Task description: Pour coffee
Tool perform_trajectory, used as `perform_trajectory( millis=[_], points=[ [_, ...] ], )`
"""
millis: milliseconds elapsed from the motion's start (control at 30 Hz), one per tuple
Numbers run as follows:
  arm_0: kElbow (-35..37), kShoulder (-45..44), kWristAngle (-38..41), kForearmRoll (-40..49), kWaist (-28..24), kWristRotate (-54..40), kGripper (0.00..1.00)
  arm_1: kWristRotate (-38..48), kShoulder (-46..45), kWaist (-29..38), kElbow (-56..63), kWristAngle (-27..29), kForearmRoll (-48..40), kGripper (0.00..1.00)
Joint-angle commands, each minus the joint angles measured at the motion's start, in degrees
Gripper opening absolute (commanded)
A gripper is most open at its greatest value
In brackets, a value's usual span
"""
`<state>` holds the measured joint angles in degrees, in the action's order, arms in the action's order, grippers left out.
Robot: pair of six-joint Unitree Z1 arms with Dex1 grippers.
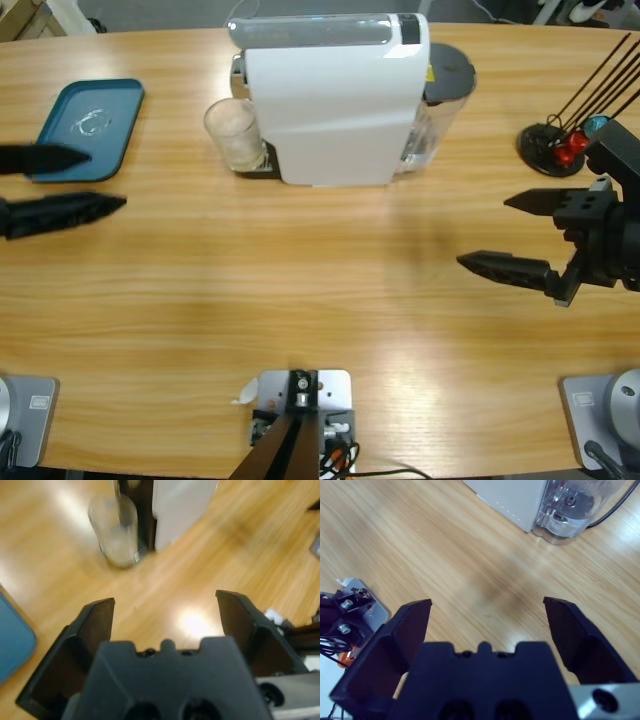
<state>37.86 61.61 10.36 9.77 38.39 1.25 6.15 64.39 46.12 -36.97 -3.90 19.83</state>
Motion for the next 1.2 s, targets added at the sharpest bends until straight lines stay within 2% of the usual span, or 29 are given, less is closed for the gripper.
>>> perform_trajectory(
  millis=[33,133,233,533,967,1200],
  points=[
    [-1.9,18.6,-0.3,-19.6,0.7,-5.7,0.884,1.1,-4.3,0.4,1.2,-0.2,0.1,1.000],
    [-2.0,27.4,-0.2,-27.2,0.7,-5.6,0.885,1.2,-4.7,0.4,1.6,-0.3,-0.1,1.000],
    [-2.5,32.1,-0.4,-32.1,0.7,-5.5,0.885,1.2,-4.6,0.4,1.6,-0.4,-0.1,1.000],
    [-6.3,32.0,-10.8,-35.3,0.5,-5.0,0.885,1.2,-3.7,0.4,1.6,-1.0,-0.3,1.000],
    [-4.2,38.9,-8.3,-39.4,-0.4,-5.4,0.890,1.2,-2.6,0.4,1.5,-1.0,-0.5,1.000],
    [-1.7,41.2,-4.1,-40.4,-1.0,-5.5,0.890,1.1,-2.5,0.4,1.6,-1.0,-0.5,1.000]
  ],
)
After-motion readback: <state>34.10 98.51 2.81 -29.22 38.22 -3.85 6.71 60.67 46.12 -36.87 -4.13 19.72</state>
